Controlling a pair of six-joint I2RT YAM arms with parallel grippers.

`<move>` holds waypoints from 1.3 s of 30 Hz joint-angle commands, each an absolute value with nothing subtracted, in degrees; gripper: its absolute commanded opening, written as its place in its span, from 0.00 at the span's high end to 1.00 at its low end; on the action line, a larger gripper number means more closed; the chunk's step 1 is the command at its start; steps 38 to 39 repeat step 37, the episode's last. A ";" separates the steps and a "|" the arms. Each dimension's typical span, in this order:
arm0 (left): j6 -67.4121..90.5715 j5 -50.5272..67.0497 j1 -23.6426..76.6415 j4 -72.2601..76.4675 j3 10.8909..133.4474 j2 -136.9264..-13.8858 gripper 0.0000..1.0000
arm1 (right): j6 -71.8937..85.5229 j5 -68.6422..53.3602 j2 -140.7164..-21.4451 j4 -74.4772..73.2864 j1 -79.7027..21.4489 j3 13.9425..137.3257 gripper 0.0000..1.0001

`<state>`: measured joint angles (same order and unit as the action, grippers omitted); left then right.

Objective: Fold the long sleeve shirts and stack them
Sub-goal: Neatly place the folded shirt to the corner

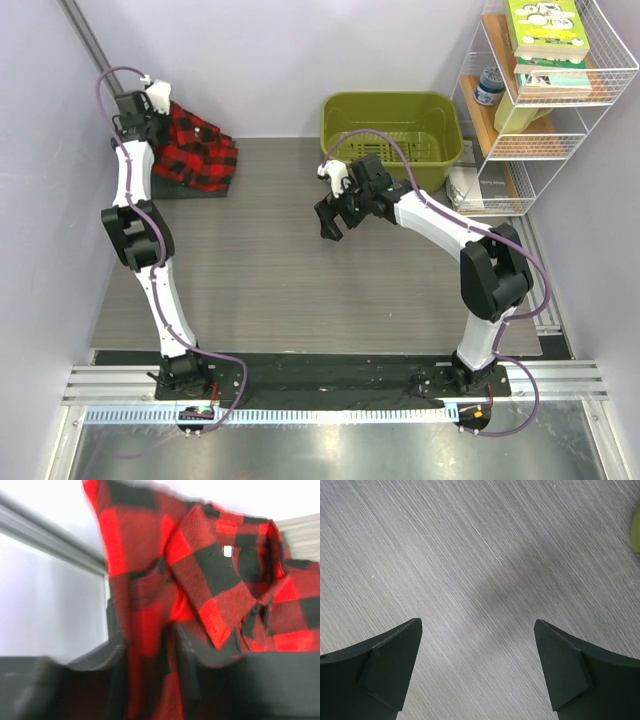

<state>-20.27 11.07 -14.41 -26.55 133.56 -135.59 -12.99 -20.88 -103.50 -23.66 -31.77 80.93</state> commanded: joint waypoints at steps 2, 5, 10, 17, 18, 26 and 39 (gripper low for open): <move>-22.15 2.13 -15.47 -20.66 131.67 -136.06 0.37 | -13.80 -19.51 -102.66 -23.47 -32.08 83.15 0.00; -19.96 0.44 -16.52 -20.92 131.66 -133.51 0.24 | -13.80 -19.51 -102.31 -23.55 -32.08 83.14 0.00; -16.97 1.84 -16.53 -28.20 134.38 -127.89 0.00 | -13.01 -19.60 -102.30 -23.56 -31.55 83.93 0.00; -15.03 4.47 -9.15 -51.45 136.06 -122.35 0.00 | -8.53 -22.32 -101.61 -23.55 -26.81 85.95 0.00; -14.94 6.48 -7.05 -53.94 135.71 -121.82 0.00 | -8.00 -22.32 -101.34 -23.55 -25.59 86.04 0.00; -9.51 14.42 7.90 -58.02 110.95 -106.30 0.00 | -6.94 -21.71 -93.00 -24.43 -19.08 79.20 0.00; -2.37 10.82 12.83 -44.66 83.77 -91.85 0.00 | -7.73 -14.07 -75.06 -22.85 -18.72 59.95 0.00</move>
